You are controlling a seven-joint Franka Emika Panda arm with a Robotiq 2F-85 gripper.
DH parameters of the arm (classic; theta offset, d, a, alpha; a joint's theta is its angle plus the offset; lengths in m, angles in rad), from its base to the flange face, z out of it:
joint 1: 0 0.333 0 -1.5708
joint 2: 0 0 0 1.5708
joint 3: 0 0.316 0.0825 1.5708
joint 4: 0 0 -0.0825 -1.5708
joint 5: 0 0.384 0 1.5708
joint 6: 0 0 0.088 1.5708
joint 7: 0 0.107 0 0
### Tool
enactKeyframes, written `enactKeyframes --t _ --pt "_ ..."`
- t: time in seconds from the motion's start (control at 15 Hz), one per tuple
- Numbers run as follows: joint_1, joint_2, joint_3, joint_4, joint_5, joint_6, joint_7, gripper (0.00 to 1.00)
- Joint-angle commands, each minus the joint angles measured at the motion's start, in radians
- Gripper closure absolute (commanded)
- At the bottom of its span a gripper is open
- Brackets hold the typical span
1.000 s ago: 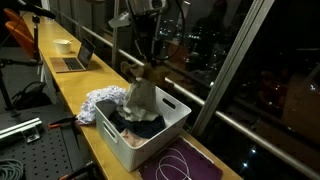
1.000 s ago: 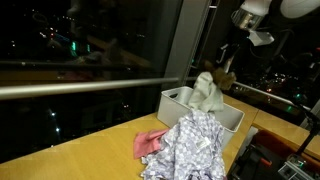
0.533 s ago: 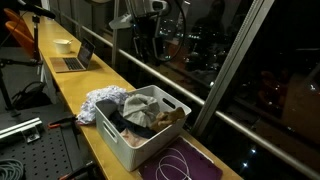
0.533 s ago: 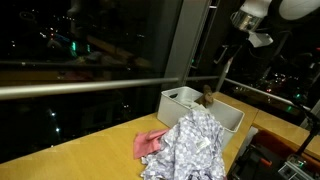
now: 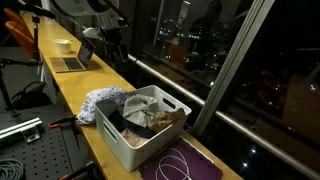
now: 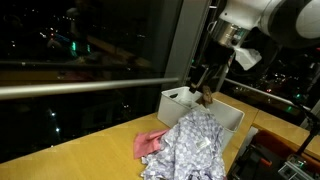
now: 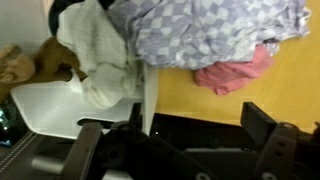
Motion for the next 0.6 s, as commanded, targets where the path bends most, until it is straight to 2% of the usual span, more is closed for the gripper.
enactKeyframes --t 0.0,0.2,0.53 --pt "0.078 0.13 0.009 0.037 -0.054 0.043 0.095 0.0" --pt "0.147 0.22 -0.013 0.091 -0.09 0.021 0.129 0.0" --pt "0.22 0.334 -0.069 0.223 -0.172 -0.096 0.103 0.0"
